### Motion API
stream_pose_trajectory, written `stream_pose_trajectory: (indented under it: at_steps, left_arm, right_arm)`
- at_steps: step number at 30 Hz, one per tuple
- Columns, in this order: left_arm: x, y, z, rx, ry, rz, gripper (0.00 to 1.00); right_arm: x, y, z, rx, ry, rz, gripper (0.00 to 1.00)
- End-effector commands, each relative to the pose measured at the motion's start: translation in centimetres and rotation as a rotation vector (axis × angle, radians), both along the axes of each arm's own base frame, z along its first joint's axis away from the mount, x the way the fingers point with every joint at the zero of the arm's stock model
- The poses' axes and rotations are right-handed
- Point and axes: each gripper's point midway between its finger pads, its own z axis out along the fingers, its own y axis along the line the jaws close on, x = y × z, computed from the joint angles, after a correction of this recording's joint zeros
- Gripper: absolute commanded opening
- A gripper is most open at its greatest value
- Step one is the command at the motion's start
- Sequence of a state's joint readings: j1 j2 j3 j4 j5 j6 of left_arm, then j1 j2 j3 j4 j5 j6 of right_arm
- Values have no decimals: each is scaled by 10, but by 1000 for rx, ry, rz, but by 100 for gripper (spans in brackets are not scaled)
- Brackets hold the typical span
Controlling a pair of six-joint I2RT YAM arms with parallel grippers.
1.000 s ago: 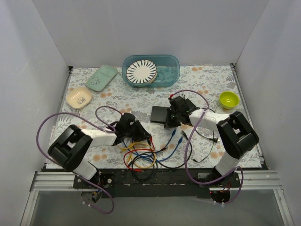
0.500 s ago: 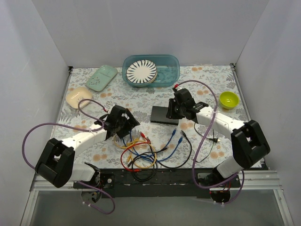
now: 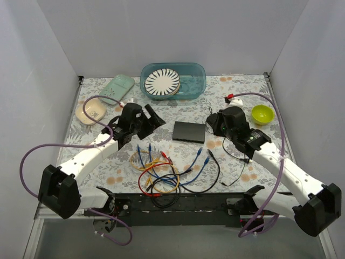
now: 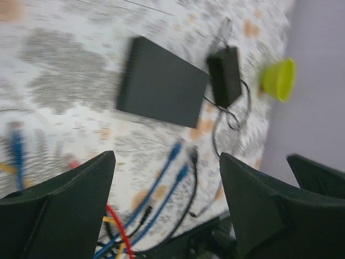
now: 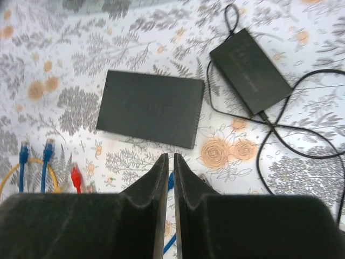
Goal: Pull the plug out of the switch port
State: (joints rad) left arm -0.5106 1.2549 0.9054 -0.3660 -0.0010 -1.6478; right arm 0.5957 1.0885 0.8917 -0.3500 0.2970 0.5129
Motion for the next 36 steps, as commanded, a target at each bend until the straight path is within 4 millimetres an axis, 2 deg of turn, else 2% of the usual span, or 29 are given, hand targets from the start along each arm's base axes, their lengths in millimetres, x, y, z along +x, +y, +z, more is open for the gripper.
stream_pose_trajectory:
  at_steps: [1, 3, 4, 6, 7, 9, 10, 12, 15, 16, 18, 20, 22, 24, 26, 27, 28, 29, 31, 32, 34, 36]
  left_arm:
    - [-30, -119, 47, -190, -117, -449, 77]
    - [-37, -155, 25, -166, -64, -522, 76]
    - [-56, -178, 15, -155, -49, -582, 75]
    - [-60, -200, -4, -123, -21, -621, 73]
    - [-69, -211, -10, -103, -22, -647, 72]
    - [-75, -227, -28, -66, -17, -699, 69]
    - [-89, -233, -34, -53, -2, -744, 67]
    - [-102, -236, -48, -26, 17, -790, 65]
    - [-126, -230, -78, 20, 59, -855, 64]
    - [-139, -224, -103, 58, 119, -873, 63]
    - [-149, -216, -128, 101, 186, -878, 59]
    - [-165, -198, -156, 164, 283, -861, 51]
    - [-173, -181, -170, 222, 323, -805, 47]
    - [-181, -152, -180, 283, 342, -748, 46]
    - [-191, -114, -189, 361, 406, -653, 43]
    - [-186, -98, -192, 414, 401, -588, 43]
    - [-188, -73, -197, 491, 426, -526, 43]
    - [-188, -59, -197, 509, 445, -458, 43]
    - [-189, -15, -193, 573, 483, -325, 42]
    - [-188, -4, -190, 566, 499, -255, 42]
    - [-190, 35, -184, 575, 547, -137, 42]
    - [-193, 57, -184, 557, 588, -54, 43]
  right_arm:
    - [0, -36, 19, -41, -56, -161, 14]
    - [-2, -38, 28, -9, -77, -176, 14]
    - [-3, -38, 31, 6, -85, -179, 13]
    - [-5, -42, 44, 45, -118, -196, 13]
    - [-5, -45, 49, 63, -136, -220, 12]
    - [-8, -50, 64, 98, -185, -240, 11]
    - [-9, -53, 68, 94, -206, -239, 11]
    - [-13, -56, 72, 82, -221, -227, 10]
    - [-18, -59, 60, 47, -179, -222, 10]
    - [-20, -59, 55, 48, -162, -222, 9]
    - [-23, -59, 41, 39, -131, -219, 9]
    - [-25, -58, 38, 50, -122, -215, 9]
    - [-26, -58, 34, 48, -118, -214, 8]
    - [-25, -57, 30, 49, -117, -211, 8]
    - [-24, -55, 26, 51, -108, -209, 8]
    - [-24, -52, 25, 61, -105, -204, 8]
    - [-24, -51, 23, 64, -98, -199, 8]
    - [-23, -50, 22, 67, -92, -199, 8]
    - [-24, -46, 18, 79, -82, -188, 7]
    - [-25, -46, 17, 81, -81, -186, 7]
    - [-26, -46, 13, 83, -73, -186, 7]
    - [-27, -46, 12, 88, -73, -185, 6]
